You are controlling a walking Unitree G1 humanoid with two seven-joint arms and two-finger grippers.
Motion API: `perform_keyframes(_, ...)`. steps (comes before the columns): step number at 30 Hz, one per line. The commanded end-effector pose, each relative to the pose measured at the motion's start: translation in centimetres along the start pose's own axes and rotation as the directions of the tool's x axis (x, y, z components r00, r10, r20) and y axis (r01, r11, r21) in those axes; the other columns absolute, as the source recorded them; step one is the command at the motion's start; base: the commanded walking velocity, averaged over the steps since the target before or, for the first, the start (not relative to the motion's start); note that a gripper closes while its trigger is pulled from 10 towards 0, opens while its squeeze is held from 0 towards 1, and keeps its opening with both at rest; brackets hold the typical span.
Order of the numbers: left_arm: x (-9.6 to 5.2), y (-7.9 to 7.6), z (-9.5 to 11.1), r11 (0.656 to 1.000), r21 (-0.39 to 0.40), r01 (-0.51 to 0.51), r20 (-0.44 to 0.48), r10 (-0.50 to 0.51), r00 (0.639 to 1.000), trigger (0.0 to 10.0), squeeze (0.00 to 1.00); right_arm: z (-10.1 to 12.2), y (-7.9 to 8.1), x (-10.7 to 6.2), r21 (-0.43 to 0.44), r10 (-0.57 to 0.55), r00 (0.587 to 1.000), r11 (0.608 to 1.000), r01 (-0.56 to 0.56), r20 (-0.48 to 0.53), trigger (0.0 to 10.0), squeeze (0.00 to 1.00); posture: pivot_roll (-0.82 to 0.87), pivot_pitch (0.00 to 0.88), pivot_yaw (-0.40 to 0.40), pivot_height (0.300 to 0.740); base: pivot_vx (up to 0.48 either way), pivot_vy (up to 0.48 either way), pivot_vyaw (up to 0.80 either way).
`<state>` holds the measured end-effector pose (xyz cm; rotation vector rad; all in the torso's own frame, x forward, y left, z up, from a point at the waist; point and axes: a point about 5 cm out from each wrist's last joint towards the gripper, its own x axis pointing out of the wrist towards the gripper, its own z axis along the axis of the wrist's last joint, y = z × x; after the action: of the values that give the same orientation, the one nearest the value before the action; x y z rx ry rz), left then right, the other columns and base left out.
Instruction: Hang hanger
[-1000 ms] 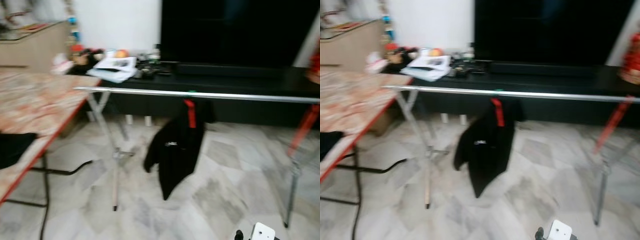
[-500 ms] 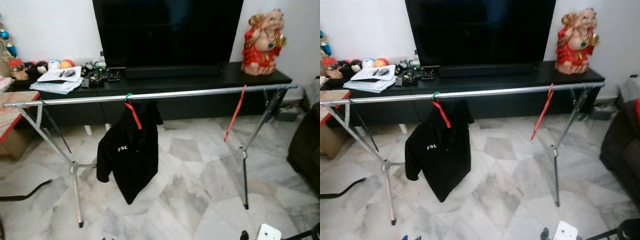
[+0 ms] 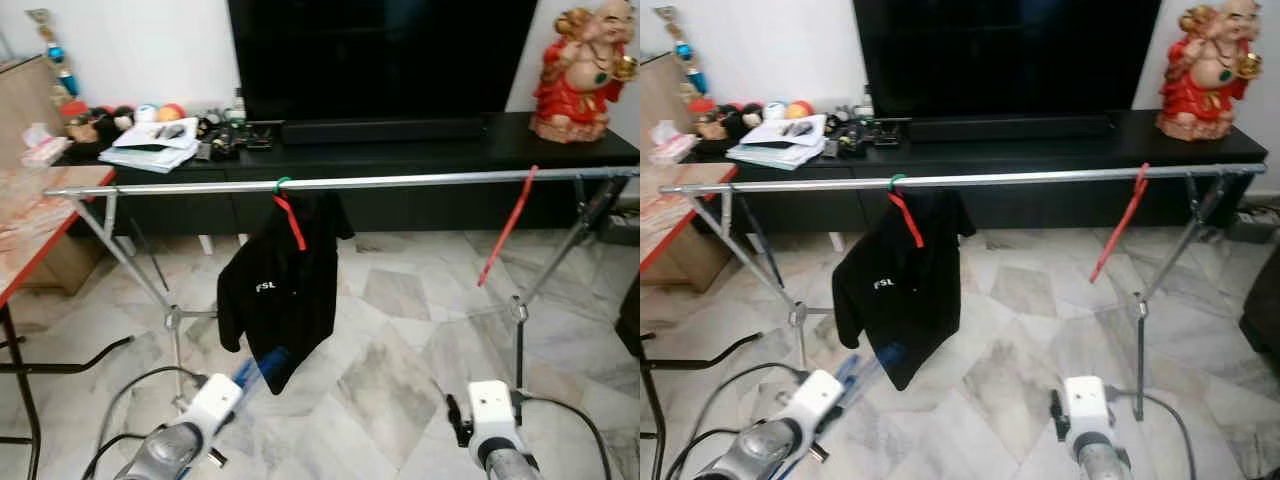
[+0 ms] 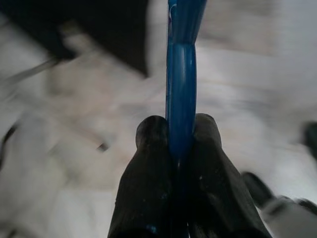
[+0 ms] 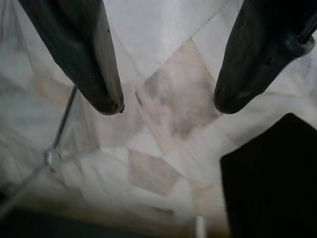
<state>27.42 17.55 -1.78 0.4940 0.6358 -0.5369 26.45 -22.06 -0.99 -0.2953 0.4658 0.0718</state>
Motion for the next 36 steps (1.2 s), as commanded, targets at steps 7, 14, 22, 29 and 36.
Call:
perform_keyframes(7, -0.3, -0.1, 2.1, 0.892, 0.36, 0.274, -0.034, -0.282, 0.959, 10.0, 0.0, 3.0, 2.5, -1.2, -0.337, 0.61, 0.791, 0.755, -0.563, 0.046, 10.0, 0.0, 0.02, 0.037, 0.08, 0.74, 0.0, 0.0, 0.0)
perform_keyframes(14, -0.2, 0.0, 5.1, 0.828, 0.459, 0.323, 0.014, -0.37, 0.929, 10.0, 0.0, 3.2, 4.0, -3.2, -0.398, 0.863, 0.5, 0.432, -0.809, -0.079, 10.0, 0.0, 0.02, 0.038, 0.077, 0.74, 0.0, 0.0, 0.0)
perform_keyframes(22, -0.8, -0.7, 8.3, 0.716, 0.55, 0.43, 0.052, -0.543, 0.838, 10.0, 0.0, 5.4, 5.2, -2.8, -0.469, 0.892, 0.452, 0.388, -0.793, -0.026, 10.0, 0.0, 0.03, 0.039, 0.07, 0.74, 0.0, 0.0, 0.0)
perform_keyframes(29, -1.3, -1.4, 9.8, 0.623, 0.629, 0.464, 0.018, -0.609, 0.793, 10.0, 0.0, 6.2, 5.4, -2.7, -0.51, 0.887, 0.462, 0.401, -0.761, 0.007, 10.0, 0.0, 0.03, 0.037, 0.075, 0.74, 0.0, 0.0, 0.0)
perform_keyframes(36, -1.5, -1.9, 10.5, 0.59, 0.659, 0.466, 0.006, -0.624, 0.782, 10.0, 0.0, 6.2, 5.5, -2.3, -0.585, 0.856, 0.518, 0.421, -0.694, 0.001, 10.0, 0.0, 0.02, 0.036, 0.076, 0.74, 0.0, 0.0, 0.0)
